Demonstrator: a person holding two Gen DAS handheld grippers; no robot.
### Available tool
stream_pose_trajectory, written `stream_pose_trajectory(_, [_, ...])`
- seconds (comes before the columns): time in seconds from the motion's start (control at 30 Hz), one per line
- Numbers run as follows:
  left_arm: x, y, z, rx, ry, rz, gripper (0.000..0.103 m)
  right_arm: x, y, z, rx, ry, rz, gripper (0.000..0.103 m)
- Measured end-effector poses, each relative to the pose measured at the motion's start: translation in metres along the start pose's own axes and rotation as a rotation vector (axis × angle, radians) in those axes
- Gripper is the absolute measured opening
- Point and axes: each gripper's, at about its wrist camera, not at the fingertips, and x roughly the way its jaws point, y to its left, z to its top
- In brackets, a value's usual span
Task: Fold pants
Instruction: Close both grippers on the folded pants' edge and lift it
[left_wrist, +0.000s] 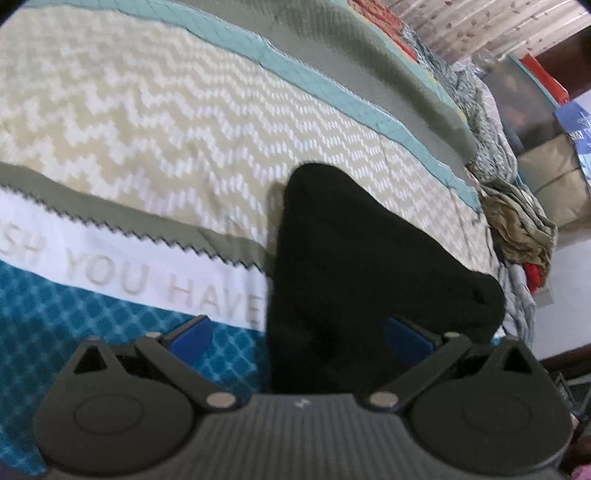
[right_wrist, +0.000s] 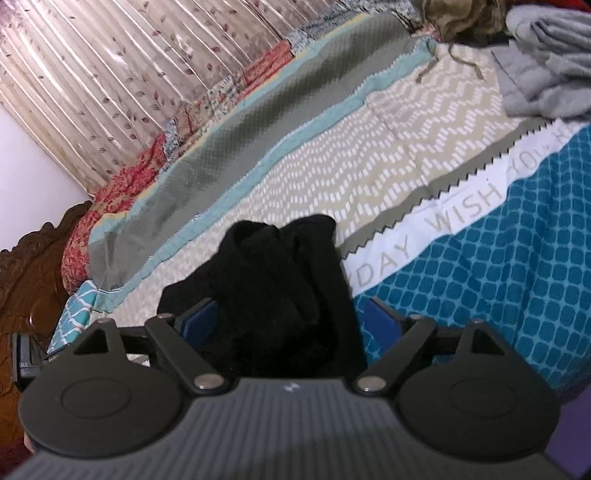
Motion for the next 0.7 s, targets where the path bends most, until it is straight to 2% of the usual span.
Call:
stream_pose_trajectory(0.17, [0.019, -0.01, -0.006, 0.058, 0.015, 0.022, 0.103, 0.004, 0.0, 0.006, -0.016, 0.012, 0.001, 0.089])
stream_pose_trajectory(0.33, [0.027, -0.015, -0.008, 0.082, 0.024, -0.007, 0.103, 0.026, -0.006, 0.012, -0.032, 0.066, -0.024, 0.09])
stream_pose_trajectory(0.4, [0.031, -0.018, -0.01, 0.103, 0.024, -0.007, 0.102, 0.038, -0.015, 0.011, 0.005, 0.098, -0.035, 0.092])
stream_pose_trajectory(0.47, [0.035, -0.023, -0.012, 0.128, 0.023, -0.018, 0.098, 0.042, -0.02, 0.008, 0.049, 0.106, -0.009, 0.093])
stream_pose_trajectory(0.5, [0.036, -0.026, -0.013, 0.148, 0.019, -0.015, 0.086, 0.043, -0.018, 0.007, 0.049, 0.118, 0.006, 0.092])
stream_pose_trajectory(0.53, [0.036, -0.03, -0.015, 0.172, 0.01, 0.005, 0.067, 0.044, -0.015, 0.006, 0.038, 0.137, 0.02, 0.088])
stream_pose_trajectory(0.57, [0.035, -0.034, -0.016, 0.196, 0.003, 0.012, 0.052, 0.045, -0.011, 0.003, 0.032, 0.161, 0.047, 0.069])
stream_pose_trajectory(0.6, [0.035, -0.036, -0.015, 0.201, 0.005, -0.009, 0.038, 0.046, -0.009, 0.001, 0.044, 0.172, 0.057, 0.062])
stream_pose_trajectory(0.7, [0.022, -0.04, -0.01, 0.189, -0.023, -0.035, 0.018, 0.038, 0.002, 0.003, 0.057, 0.17, 0.07, 0.047])
